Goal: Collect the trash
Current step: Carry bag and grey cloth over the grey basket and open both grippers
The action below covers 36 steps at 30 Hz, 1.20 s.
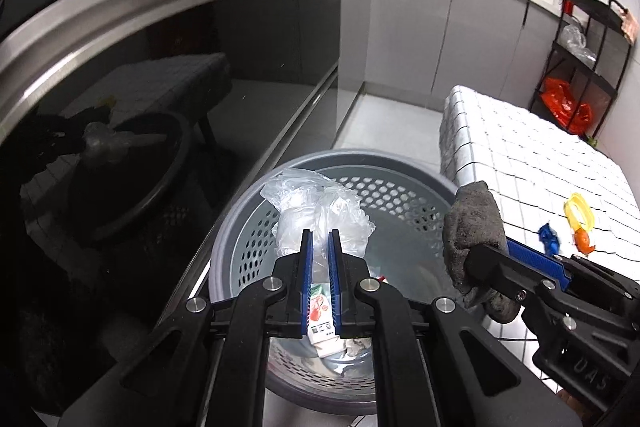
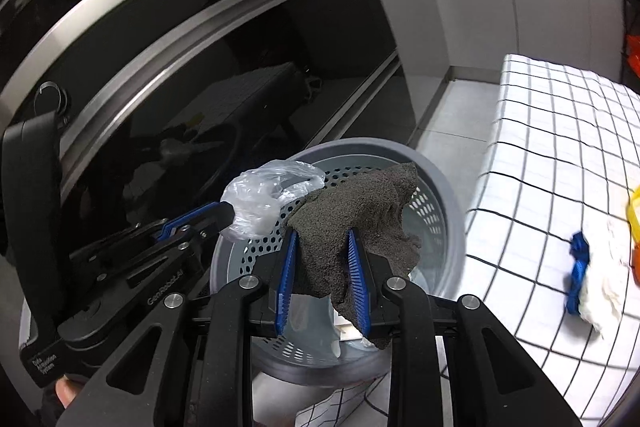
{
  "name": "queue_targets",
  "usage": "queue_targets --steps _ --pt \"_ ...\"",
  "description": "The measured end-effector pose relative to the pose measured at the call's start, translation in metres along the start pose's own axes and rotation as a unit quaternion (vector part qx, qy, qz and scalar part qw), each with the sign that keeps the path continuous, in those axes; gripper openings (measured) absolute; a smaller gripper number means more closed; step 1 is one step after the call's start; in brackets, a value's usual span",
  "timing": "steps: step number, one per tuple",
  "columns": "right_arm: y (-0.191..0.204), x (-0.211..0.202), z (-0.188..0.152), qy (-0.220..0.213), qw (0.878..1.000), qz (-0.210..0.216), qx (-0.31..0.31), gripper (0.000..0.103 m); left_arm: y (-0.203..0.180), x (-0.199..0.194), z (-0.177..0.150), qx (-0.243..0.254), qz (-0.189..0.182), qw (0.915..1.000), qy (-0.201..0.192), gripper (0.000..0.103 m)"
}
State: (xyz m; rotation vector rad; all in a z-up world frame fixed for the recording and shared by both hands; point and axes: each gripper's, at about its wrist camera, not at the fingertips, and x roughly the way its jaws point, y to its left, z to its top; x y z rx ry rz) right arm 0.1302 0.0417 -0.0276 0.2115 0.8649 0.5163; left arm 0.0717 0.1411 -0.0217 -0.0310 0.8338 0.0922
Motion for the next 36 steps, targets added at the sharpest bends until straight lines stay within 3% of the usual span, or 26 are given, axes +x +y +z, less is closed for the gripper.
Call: queue_targets --steps 16,18,20,21,23,25,27,36 --pt "-0.007 0.011 -0.002 0.009 1.000 0.017 0.006 0.027 0.008 0.009 0.000 -0.013 -0.007 0.9997 0.019 0.013" --pt "-0.007 0.008 -0.002 0.004 1.000 0.018 0.008 0.031 0.010 0.010 0.000 -0.016 -0.006 0.9996 0.021 0.013" --pt "-0.008 0.005 -0.002 -0.004 1.000 0.016 0.010 0.047 0.011 0.011 0.001 -0.020 -0.007 0.9995 0.024 0.013" --pt "-0.009 0.003 -0.002 -0.009 1.000 0.016 0.011 0.048 0.012 0.011 0.000 -0.021 -0.008 0.9995 0.024 0.013" --pt "-0.010 -0.001 -0.002 -0.016 1.000 0.016 0.013 0.049 0.013 0.011 0.000 -0.019 -0.006 0.9995 0.024 0.018" --pt "-0.012 -0.002 -0.003 -0.017 1.000 0.016 0.016 0.049 0.013 0.011 -0.001 -0.019 -0.002 0.9996 0.021 0.035" --pt "-0.013 -0.002 -0.003 -0.016 1.000 0.018 0.019 0.049 0.014 0.008 -0.001 -0.019 0.001 0.9997 0.015 0.042" --pt "-0.012 -0.003 -0.006 -0.018 1.000 0.016 0.021 0.049 0.018 0.005 -0.001 -0.022 0.001 0.9997 0.010 0.043"
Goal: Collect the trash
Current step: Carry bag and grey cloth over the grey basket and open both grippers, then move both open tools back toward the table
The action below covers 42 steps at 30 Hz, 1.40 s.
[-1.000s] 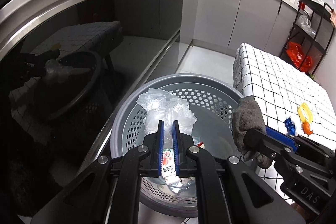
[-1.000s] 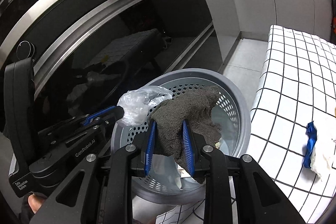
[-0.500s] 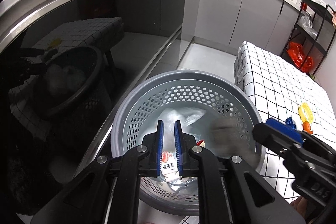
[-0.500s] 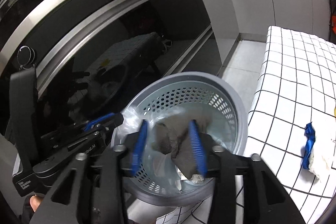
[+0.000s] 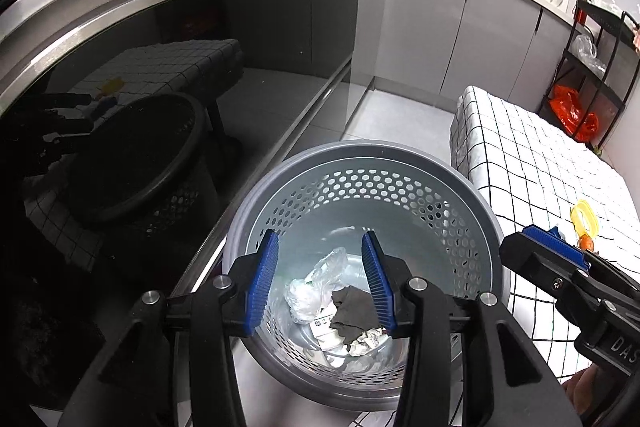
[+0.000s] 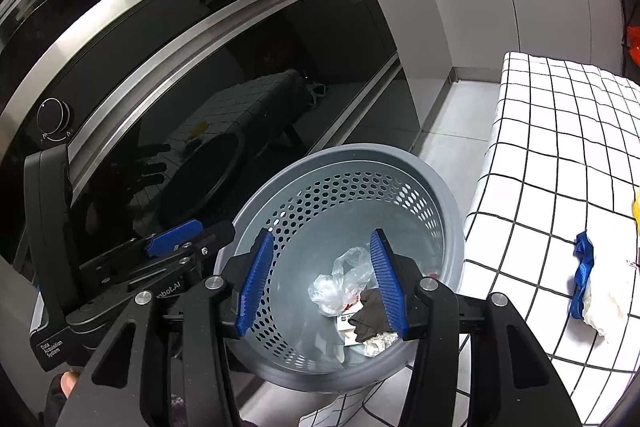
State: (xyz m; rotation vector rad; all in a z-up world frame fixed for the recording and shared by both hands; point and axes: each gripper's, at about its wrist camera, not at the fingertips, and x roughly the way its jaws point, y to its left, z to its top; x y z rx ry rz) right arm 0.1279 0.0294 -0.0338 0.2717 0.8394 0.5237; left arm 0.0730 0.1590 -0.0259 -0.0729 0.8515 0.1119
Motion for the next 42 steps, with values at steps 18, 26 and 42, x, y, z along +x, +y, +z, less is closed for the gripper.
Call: queue_targets --steps 18,26,42 --pt "-0.008 -0.011 -0.007 -0.004 1.000 -0.029 0.005 0.050 -0.021 -0.011 -0.005 0.018 -0.017 0.9994 -0.024 0.069" --pt "-0.044 -0.047 -0.013 -0.032 0.996 -0.083 0.027 0.052 -0.055 -0.018 -0.011 0.043 -0.047 0.9974 -0.035 0.076" --pt "-0.145 -0.120 -0.046 -0.043 0.967 -0.240 0.070 0.053 -0.137 -0.017 -0.021 0.087 -0.093 0.9908 -0.045 0.080"
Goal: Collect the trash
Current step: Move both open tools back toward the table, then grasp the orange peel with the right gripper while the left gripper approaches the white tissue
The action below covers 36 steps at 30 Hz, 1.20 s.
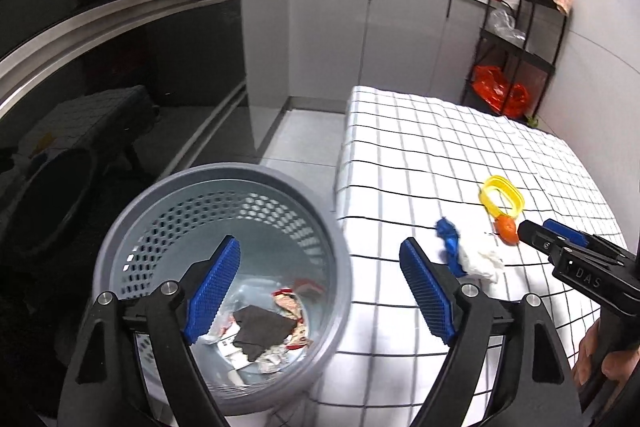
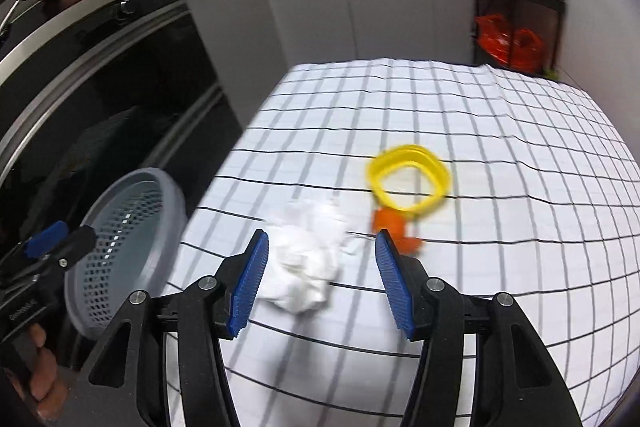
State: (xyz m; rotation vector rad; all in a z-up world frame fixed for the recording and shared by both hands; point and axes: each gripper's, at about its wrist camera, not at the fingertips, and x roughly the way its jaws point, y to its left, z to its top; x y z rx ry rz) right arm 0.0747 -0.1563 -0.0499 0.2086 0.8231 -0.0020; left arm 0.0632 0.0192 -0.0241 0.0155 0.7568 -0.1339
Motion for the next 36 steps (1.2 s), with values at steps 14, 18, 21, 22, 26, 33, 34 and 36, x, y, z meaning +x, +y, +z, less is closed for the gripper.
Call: queue_targets --steps 14,18,21,22,26,33,34,36 --pt "-0.039 0.035 -0.004 0.036 0.998 -0.057 -0.001 0.053 -0.057 0.030 -0.004 0.043 -0.006 0.9990 0.014 0.084" --pt "-0.035 0.042 0.000 0.033 0.998 -0.050 -0.003 0.053 -0.064 0.035 -0.006 0.051 -0.008 0.9985 0.017 0.084" --pt "-0.034 0.049 0.002 0.038 0.998 -0.053 -0.003 0.053 -0.067 0.038 -0.007 0.052 -0.010 0.9984 0.020 0.084" --pt "-0.034 0.051 0.002 0.038 0.998 -0.052 -0.002 0.053 -0.068 0.039 -0.007 0.053 -0.010 0.9983 0.022 0.084" --pt "-0.035 0.058 0.004 0.039 0.998 -0.058 -0.004 0.053 -0.069 0.042 -0.008 0.055 -0.012 0.9981 0.024 0.084" --pt "-0.035 0.067 0.006 0.050 0.997 -0.056 -0.001 0.041 -0.076 0.046 -0.009 0.059 -0.014 0.9978 0.028 0.084" --pt "-0.035 0.067 0.006 0.052 0.997 -0.055 -0.002 0.033 -0.077 0.046 -0.010 0.060 -0.016 0.9977 0.028 0.084" --pt "-0.036 0.067 0.006 0.056 0.997 -0.048 0.000 0.029 -0.078 0.046 -0.011 0.060 -0.020 0.9976 0.027 0.084"
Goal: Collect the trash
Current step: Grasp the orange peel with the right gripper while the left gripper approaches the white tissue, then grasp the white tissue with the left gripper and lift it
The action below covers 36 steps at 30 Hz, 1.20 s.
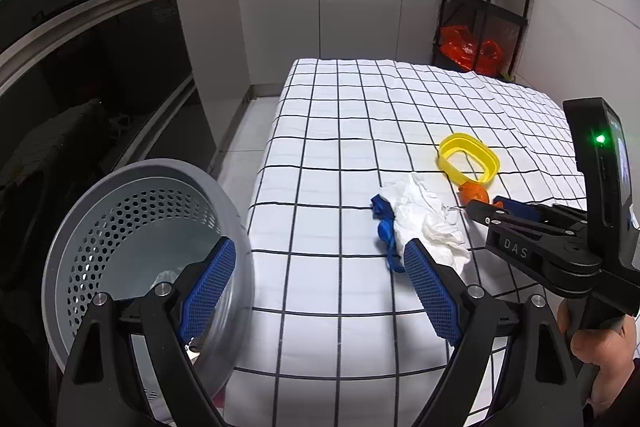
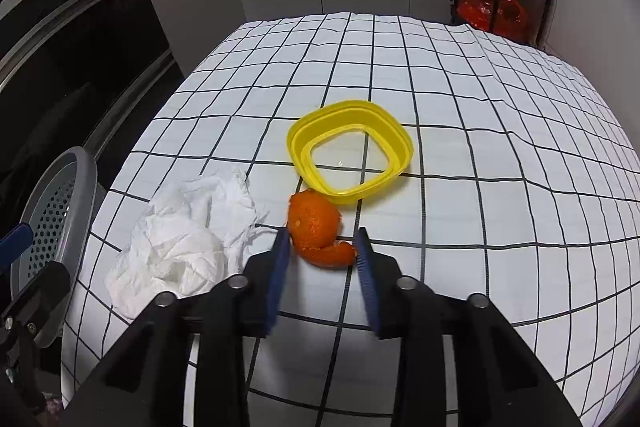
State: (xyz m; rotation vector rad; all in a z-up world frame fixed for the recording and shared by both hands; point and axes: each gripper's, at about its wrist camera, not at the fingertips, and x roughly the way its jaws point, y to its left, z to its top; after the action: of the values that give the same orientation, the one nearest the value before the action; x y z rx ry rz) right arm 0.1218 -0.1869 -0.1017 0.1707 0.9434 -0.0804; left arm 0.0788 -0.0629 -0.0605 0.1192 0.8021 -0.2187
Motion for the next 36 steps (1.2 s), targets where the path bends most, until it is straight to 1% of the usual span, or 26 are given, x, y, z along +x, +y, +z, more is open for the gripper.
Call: queue_targets --steps 1,2,7,14,19,25,30,32,33,34,35,36 --pt "0.000 -0.001 0.000 -0.001 1.000 0.003 0.000 0.025 -0.001 0.000 0.000 0.000 -0.002 1.0000 -0.001 0.084" --pt "0.000 -0.003 0.000 -0.002 1.000 0.004 -0.001 0.024 -0.002 0.000 -0.001 0.001 -0.004 1.0000 -0.001 0.084" --pt "-0.004 -0.014 -0.002 -0.009 1.000 0.009 0.005 0.022 -0.010 0.000 -0.001 0.004 -0.015 0.9999 -0.002 0.084" --pt "-0.021 -0.041 -0.004 -0.026 0.999 0.019 0.040 0.022 -0.028 0.004 -0.002 0.020 -0.029 0.9994 -0.001 0.085" --pt "-0.034 -0.053 -0.005 -0.030 0.997 0.037 0.069 0.022 -0.044 0.013 -0.003 0.031 -0.026 0.9992 0.000 0.086" --pt "-0.036 -0.053 -0.004 -0.027 0.996 0.036 0.073 0.022 -0.055 0.030 0.000 0.024 -0.016 0.9995 0.009 0.086" --pt "-0.040 -0.058 -0.002 -0.034 0.996 0.036 0.077 0.022 -0.064 0.042 -0.002 0.028 -0.005 0.9994 0.018 0.086" --pt "-0.042 -0.060 -0.002 -0.036 0.996 0.038 0.078 0.022 -0.068 0.046 -0.002 0.032 -0.003 0.9993 0.019 0.079" --pt "-0.042 -0.060 -0.001 -0.036 0.996 0.039 0.079 0.022 -0.070 0.048 -0.002 0.034 -0.005 0.9991 0.023 0.069" --pt "-0.043 -0.060 -0.002 -0.036 0.996 0.039 0.079 0.022 -0.071 0.050 -0.002 0.035 -0.007 0.9989 0.030 0.061" --pt "-0.043 -0.060 -0.002 -0.035 0.996 0.038 0.078 0.022 -0.071 0.052 -0.003 0.034 -0.009 0.9988 0.033 0.057" --pt "-0.044 -0.060 -0.002 -0.035 0.996 0.038 0.078 0.022 -0.071 0.052 -0.003 0.034 -0.009 0.9988 0.035 0.050"
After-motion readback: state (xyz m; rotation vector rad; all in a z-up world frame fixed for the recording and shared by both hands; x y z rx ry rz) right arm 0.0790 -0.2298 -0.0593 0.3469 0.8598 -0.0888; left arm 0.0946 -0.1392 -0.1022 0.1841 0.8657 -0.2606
